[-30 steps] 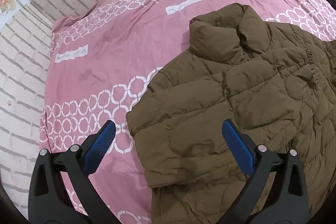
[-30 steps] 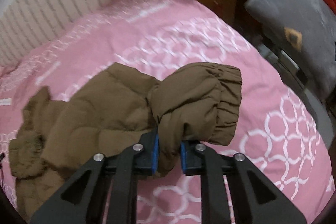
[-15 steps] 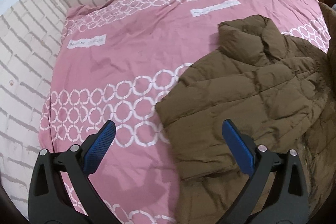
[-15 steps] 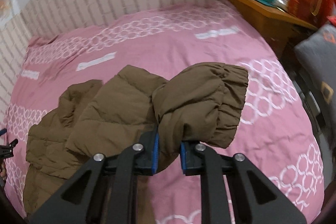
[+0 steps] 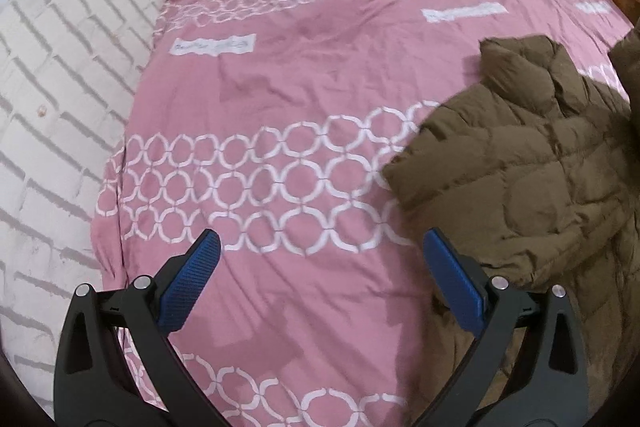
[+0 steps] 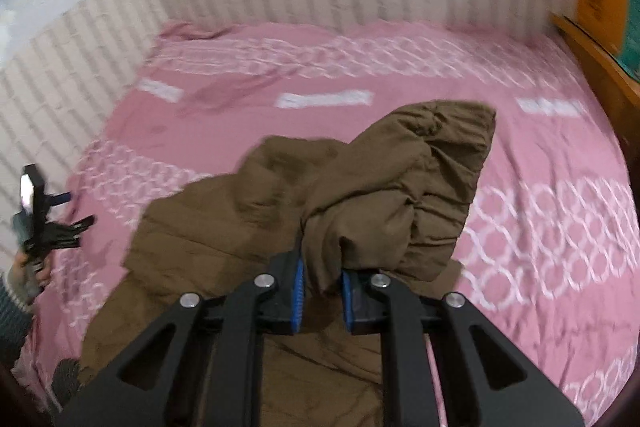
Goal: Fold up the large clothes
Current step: 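Lay the held sleeve across the jacket body and open the right gripper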
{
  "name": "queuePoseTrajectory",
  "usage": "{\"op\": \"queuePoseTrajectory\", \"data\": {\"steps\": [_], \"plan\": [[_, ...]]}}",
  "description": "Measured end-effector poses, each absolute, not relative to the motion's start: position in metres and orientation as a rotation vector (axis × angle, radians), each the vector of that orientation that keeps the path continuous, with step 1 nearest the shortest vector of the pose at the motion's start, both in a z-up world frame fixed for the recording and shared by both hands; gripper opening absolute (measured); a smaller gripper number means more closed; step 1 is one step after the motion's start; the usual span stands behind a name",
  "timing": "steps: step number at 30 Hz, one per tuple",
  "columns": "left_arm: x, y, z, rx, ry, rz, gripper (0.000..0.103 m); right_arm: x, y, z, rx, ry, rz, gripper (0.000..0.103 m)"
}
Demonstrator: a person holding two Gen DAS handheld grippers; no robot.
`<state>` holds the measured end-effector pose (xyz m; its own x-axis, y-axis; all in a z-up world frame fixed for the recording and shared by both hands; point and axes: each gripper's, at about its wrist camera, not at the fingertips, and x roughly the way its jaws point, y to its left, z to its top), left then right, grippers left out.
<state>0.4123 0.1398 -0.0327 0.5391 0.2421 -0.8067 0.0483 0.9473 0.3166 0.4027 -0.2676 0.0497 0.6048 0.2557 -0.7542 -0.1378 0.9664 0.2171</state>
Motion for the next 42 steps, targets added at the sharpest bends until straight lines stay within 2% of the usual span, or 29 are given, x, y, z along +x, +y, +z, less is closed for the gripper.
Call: {"op": "queuePoseTrajectory", "data": {"steps": [3, 7, 11, 17, 20, 21, 22, 23, 29, 36, 40, 41, 42], "plan": [[0.407, 0.148, -0.027, 0.290, 0.987, 0.122, 0.100, 0.416, -0.238, 0.048, 0.121, 0.930, 0.314, 0.015], [0.401, 0.153, -0.031, 0.293, 0.994, 0.137, 0.100, 0.437, -0.190, -0.014, 0.069, 1.088, 0.318, 0.015], [0.393, 0.160, -0.032, 0.347, 0.998, 0.157, 0.100, 0.445, -0.158, -0.054, 0.041, 1.129, 0.288, 0.015], [0.389, 0.173, -0.018, 0.320, 0.994, 0.182, 0.100, 0.448, -0.075, -0.042, -0.060, 1.124, 0.429, 0.015], [0.386, 0.173, -0.011, 0.296, 0.992, 0.178, 0.100, 0.448, -0.027, -0.043, -0.114, 1.205, 0.498, 0.028], [0.385, 0.172, -0.011, 0.299, 0.989, 0.178, 0.100, 0.446, -0.018, -0.040, -0.125, 1.206, 0.514, 0.052], [0.383, 0.171, -0.010, 0.307, 0.986, 0.175, 0.100, 0.442, -0.014, -0.036, -0.135, 1.190, 0.517, 0.070], [0.381, 0.169, -0.009, 0.315, 0.986, 0.171, 0.100, 0.437, -0.012, -0.029, -0.137, 1.166, 0.522, 0.072], [0.381, 0.152, -0.012, 0.296, 1.003, 0.123, 0.100, 0.426, -0.056, -0.004, -0.081, 1.111, 0.458, 0.073], [0.415, 0.082, -0.032, 0.180, 1.062, -0.044, 0.100, 0.401, -0.208, -0.029, 0.077, 1.117, 0.057, 0.073], [0.450, 0.030, -0.062, 0.148, 1.169, -0.117, 0.100, 0.377, -0.255, -0.041, 0.132, 1.121, -0.035, 0.073], [0.457, 0.023, -0.072, 0.148, 1.199, -0.112, 0.100, 0.372, -0.262, -0.042, 0.133, 1.120, -0.050, 0.075], [0.462, 0.017, -0.081, 0.143, 1.226, -0.113, 0.092, 0.369, -0.266, -0.044, 0.133, 1.119, -0.064, 0.079]]}}
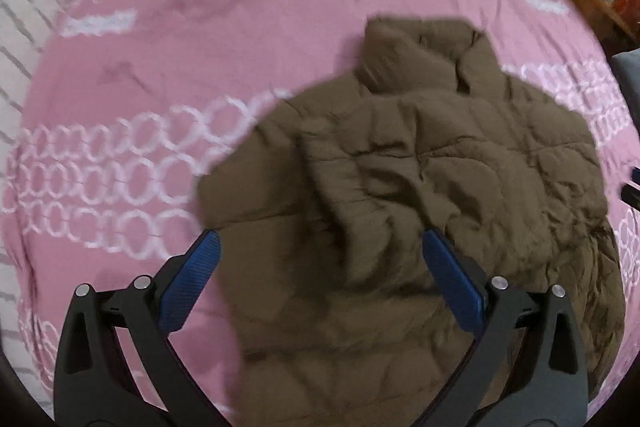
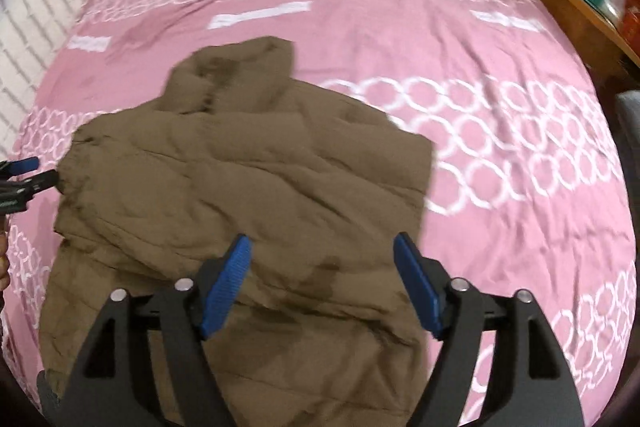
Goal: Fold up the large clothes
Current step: 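Lay the held sleeve across the jacket body and open the right gripper, then grasp the jacket side edge with the left gripper and fold it inward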
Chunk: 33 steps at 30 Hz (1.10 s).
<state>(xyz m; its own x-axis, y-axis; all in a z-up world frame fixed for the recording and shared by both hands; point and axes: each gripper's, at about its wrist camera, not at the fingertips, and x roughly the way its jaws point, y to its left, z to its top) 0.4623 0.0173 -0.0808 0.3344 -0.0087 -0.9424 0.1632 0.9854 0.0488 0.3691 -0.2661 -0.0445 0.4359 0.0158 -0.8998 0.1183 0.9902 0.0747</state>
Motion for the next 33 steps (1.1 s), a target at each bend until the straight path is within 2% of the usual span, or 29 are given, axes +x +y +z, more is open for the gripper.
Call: {"op": "queuePoseTrajectory", "data": {"steps": [1, 3, 6, 10, 14, 17, 19, 21, 26, 28, 31, 32, 33], "plan": [[0.468, 0.010, -0.093, 0.137, 1.267, -0.137, 0.065, 0.365, -0.273, -0.046, 0.140, 1.115, -0.080, 0.080], [0.473, -0.003, -0.110, 0.136, 1.328, -0.178, 0.019, 0.358, -0.287, -0.048, 0.160, 1.109, -0.092, 0.080], [0.468, 0.001, -0.082, 0.147, 1.210, -0.117, 0.011, 0.351, -0.295, -0.053, 0.169, 1.091, -0.108, 0.081], [0.441, 0.049, -0.048, 0.095, 1.101, -0.045, 0.011, 0.346, -0.300, -0.054, 0.207, 1.046, -0.106, 0.081], [0.410, 0.096, -0.095, 0.155, 1.231, 0.019, 0.015, 0.349, -0.299, -0.067, 0.245, 1.037, -0.090, 0.083], [0.397, 0.125, -0.118, 0.115, 1.298, 0.046, 0.035, 0.352, -0.294, -0.081, 0.269, 1.060, -0.085, 0.083], [0.389, 0.141, -0.109, 0.091, 1.258, 0.099, 0.063, 0.351, -0.289, -0.086, 0.271, 1.071, -0.084, 0.083], [0.380, 0.155, -0.095, 0.091, 1.216, 0.158, 0.075, 0.349, -0.285, -0.085, 0.263, 1.072, -0.078, 0.083], [0.369, 0.159, -0.047, 0.125, 1.100, 0.197, 0.075, 0.354, -0.272, -0.067, 0.154, 1.044, -0.121, 0.085], [0.373, 0.135, -0.033, 0.140, 1.062, 0.145, 0.078, 0.360, -0.265, -0.058, 0.155, 1.008, -0.133, 0.089], [0.376, 0.099, -0.035, 0.155, 1.045, 0.067, 0.078, 0.371, -0.247, -0.053, 0.203, 0.972, -0.120, 0.090], [0.381, 0.087, -0.042, 0.153, 1.058, 0.047, 0.075, 0.376, -0.239, -0.055, 0.210, 0.969, -0.120, 0.090], [0.384, 0.073, -0.051, 0.157, 1.074, 0.036, 0.060, 0.380, -0.234, -0.056, 0.213, 0.967, -0.118, 0.090]]}}
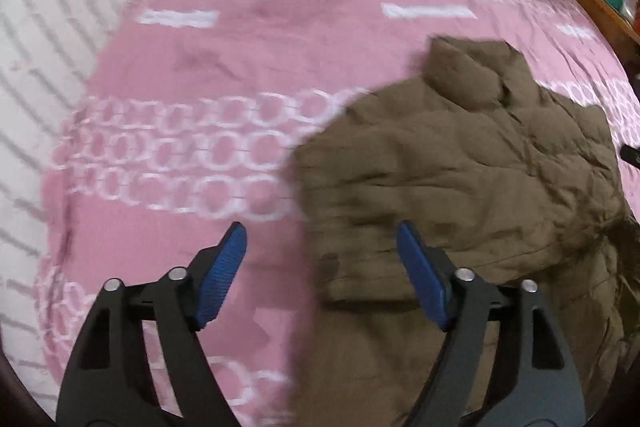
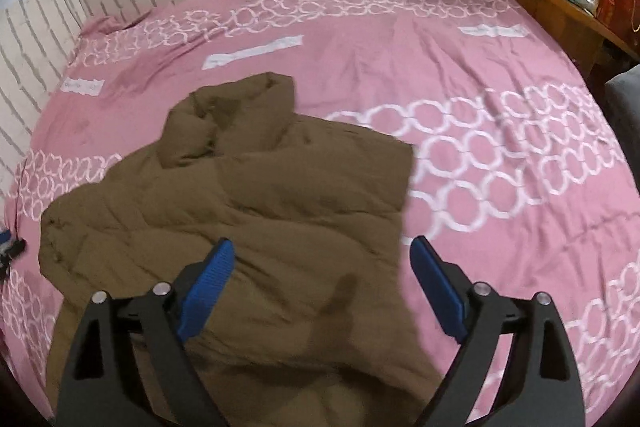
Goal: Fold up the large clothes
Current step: 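Grasp the jacket side edge with the left gripper and fold it inward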
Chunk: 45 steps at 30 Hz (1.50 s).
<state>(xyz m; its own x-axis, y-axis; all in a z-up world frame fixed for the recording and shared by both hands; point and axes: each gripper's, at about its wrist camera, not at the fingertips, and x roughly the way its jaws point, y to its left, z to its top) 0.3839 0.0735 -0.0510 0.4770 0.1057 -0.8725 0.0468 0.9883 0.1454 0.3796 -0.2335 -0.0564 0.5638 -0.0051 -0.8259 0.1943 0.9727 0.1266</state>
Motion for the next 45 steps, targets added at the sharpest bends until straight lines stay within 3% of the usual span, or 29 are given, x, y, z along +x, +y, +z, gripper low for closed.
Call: {"op": "queuePoseTrajectory", "data": {"steps": [1, 3, 4, 5, 6, 7, 14, 25, 29, 33, 38, 45], "plan": [[0.391, 0.063, -0.064, 0.165, 1.103, 0.043, 0.039, 0.384, -0.227, -0.060, 0.215, 0.962, -0.120, 0.090], [0.409, 0.060, -0.087, 0.123, 1.172, 0.068, 0.023, 0.392, -0.220, -0.069, 0.214, 0.958, -0.136, 0.088], [0.415, 0.061, -0.094, 0.097, 1.190, 0.084, 0.022, 0.396, -0.218, -0.075, 0.217, 0.962, -0.140, 0.080], [0.411, 0.061, -0.102, 0.081, 1.205, 0.091, 0.022, 0.401, -0.216, -0.081, 0.223, 0.968, -0.123, 0.067], [0.417, 0.063, -0.108, 0.075, 1.225, 0.094, 0.022, 0.406, -0.214, -0.086, 0.220, 0.982, -0.110, 0.041], [0.423, 0.061, -0.119, 0.077, 1.262, 0.090, 0.021, 0.411, -0.212, -0.093, 0.202, 1.003, -0.114, 0.030], [0.456, 0.036, -0.160, 0.225, 1.370, 0.091, 0.021, 0.446, -0.201, -0.137, 0.121, 1.116, -0.088, 0.029], [0.497, 0.030, -0.183, 0.186, 1.438, 0.066, 0.021, 0.474, -0.216, -0.165, 0.178, 1.185, -0.040, 0.027], [0.499, 0.031, -0.174, 0.204, 1.462, 0.070, 0.021, 0.474, -0.214, -0.162, 0.182, 1.211, -0.061, 0.027], [0.477, 0.046, -0.131, 0.183, 1.390, 0.059, 0.021, 0.466, -0.205, -0.140, 0.184, 1.199, -0.081, 0.032], [0.435, 0.039, -0.084, 0.129, 1.248, -0.015, 0.021, 0.417, -0.211, -0.082, 0.248, 0.993, -0.021, 0.032], [0.437, 0.019, -0.125, 0.155, 1.306, -0.005, 0.020, 0.396, -0.197, -0.110, 0.107, 1.096, -0.053, 0.032]]}}
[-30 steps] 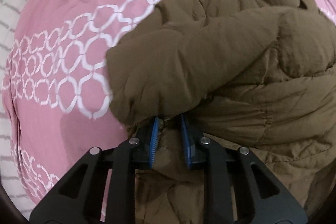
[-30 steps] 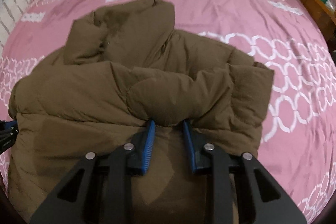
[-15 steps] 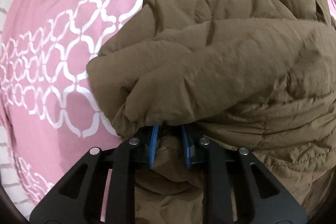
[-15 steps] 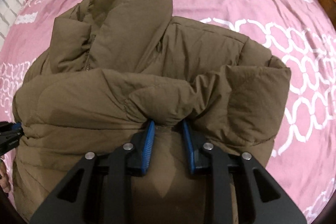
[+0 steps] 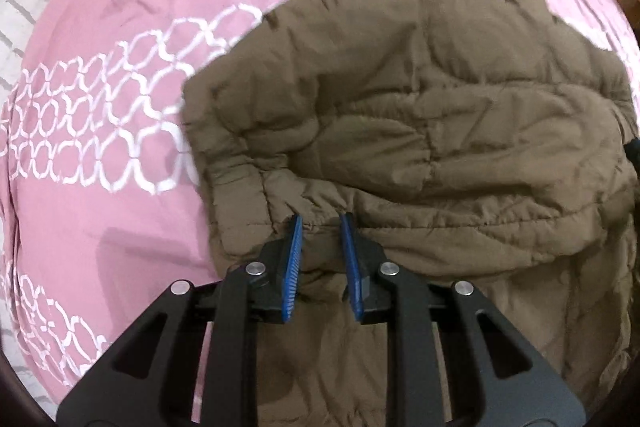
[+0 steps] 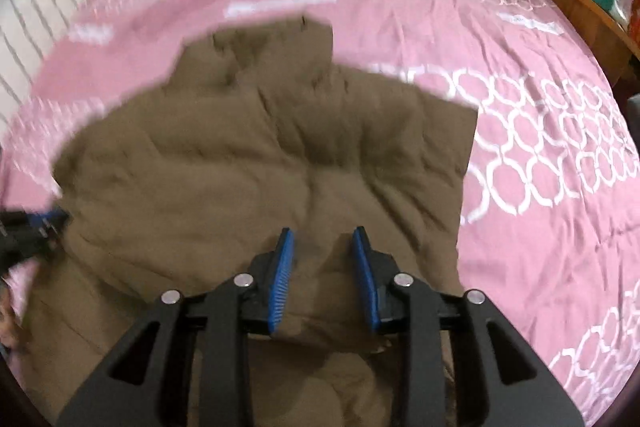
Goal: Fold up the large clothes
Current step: 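Grasp the jacket side edge with the left gripper and fold it inward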
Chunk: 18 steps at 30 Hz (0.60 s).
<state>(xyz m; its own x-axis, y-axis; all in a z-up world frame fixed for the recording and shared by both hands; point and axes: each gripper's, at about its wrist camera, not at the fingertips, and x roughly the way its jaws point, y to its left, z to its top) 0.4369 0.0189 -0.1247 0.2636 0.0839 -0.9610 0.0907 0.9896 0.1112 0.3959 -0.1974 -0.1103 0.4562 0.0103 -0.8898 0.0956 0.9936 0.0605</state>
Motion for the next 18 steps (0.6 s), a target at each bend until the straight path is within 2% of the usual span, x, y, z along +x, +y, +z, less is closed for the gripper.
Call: {"op": "queuePoseTrajectory", "data": {"steps": [4, 7, 12, 14, 16, 18], "plan": [[0.455, 0.024, -0.138, 0.094, 1.352, -0.018, 0.019, 0.406, -0.215, -0.139, 0.154, 1.159, -0.054, 0.030], [0.462, 0.015, -0.141, 0.174, 1.347, -0.004, 0.018, 0.415, -0.209, -0.148, 0.135, 1.191, -0.077, 0.030], [0.448, 0.008, -0.117, 0.264, 1.262, 0.014, 0.019, 0.409, -0.209, -0.134, 0.162, 1.161, -0.101, 0.033], [0.429, 0.009, -0.102, 0.249, 1.208, 0.016, 0.027, 0.391, -0.208, -0.121, 0.185, 1.118, -0.107, 0.046], [0.400, 0.015, -0.091, 0.222, 1.170, 0.011, 0.054, 0.355, -0.207, -0.099, 0.245, 1.021, -0.084, 0.075], [0.369, 0.022, -0.085, 0.203, 1.153, 0.004, 0.057, 0.318, -0.202, -0.086, 0.271, 0.960, -0.069, 0.078]]}}
